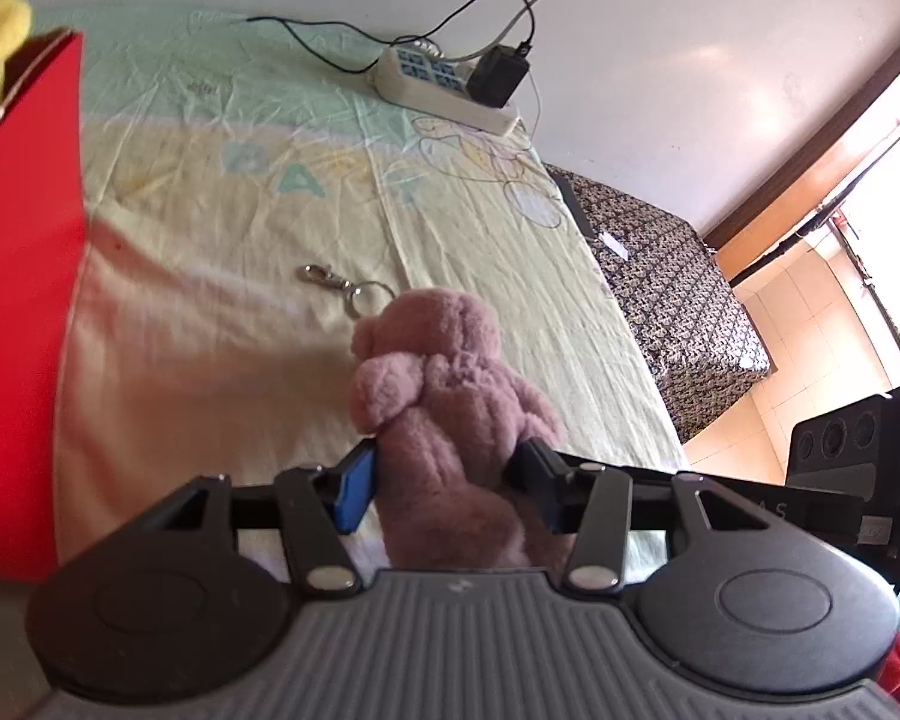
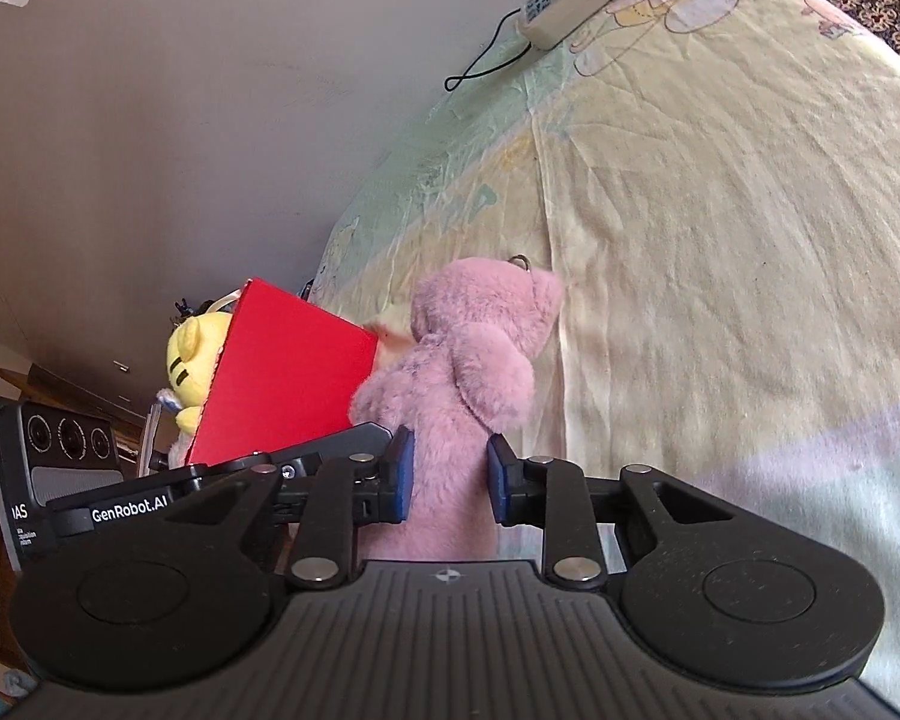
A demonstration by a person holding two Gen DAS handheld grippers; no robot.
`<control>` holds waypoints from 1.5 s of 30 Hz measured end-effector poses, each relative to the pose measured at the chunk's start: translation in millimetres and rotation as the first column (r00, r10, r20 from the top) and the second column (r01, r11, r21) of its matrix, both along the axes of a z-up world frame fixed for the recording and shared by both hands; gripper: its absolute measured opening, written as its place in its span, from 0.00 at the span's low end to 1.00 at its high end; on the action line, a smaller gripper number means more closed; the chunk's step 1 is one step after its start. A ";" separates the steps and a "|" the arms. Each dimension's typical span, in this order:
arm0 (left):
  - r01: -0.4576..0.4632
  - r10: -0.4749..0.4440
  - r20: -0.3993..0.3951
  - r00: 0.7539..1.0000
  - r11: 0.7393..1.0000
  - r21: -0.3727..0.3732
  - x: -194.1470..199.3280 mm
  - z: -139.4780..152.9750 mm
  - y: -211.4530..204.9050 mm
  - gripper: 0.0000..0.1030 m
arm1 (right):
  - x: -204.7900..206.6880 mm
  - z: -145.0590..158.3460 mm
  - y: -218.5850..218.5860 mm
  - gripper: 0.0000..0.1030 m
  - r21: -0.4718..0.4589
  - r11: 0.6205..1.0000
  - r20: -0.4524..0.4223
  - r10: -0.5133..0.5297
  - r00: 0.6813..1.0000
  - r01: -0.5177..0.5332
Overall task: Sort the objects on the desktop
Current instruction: 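Lift the pink teddy bear off the bed with both grippers, then carry the pink teddy bear with both grippers down into the red box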
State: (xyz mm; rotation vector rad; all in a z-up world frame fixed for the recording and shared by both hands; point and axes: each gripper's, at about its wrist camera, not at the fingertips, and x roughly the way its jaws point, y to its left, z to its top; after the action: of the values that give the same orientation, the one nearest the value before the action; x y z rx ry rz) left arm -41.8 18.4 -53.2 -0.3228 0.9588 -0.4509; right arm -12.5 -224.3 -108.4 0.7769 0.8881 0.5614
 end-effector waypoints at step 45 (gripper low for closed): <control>-0.200 0.165 0.479 0.862 0.979 0.024 -67.6 125.4 316.1 0.49 | 0.9 122.5 319.3 0.26 -0.007 0.997 0.472 0.069 0.879 -0.075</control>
State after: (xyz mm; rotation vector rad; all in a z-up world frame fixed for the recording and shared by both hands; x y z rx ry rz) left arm -109.5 334.5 72.2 -0.2182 0.4543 -0.2982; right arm -11.6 94.9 14.1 0.5794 0.4608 0.7827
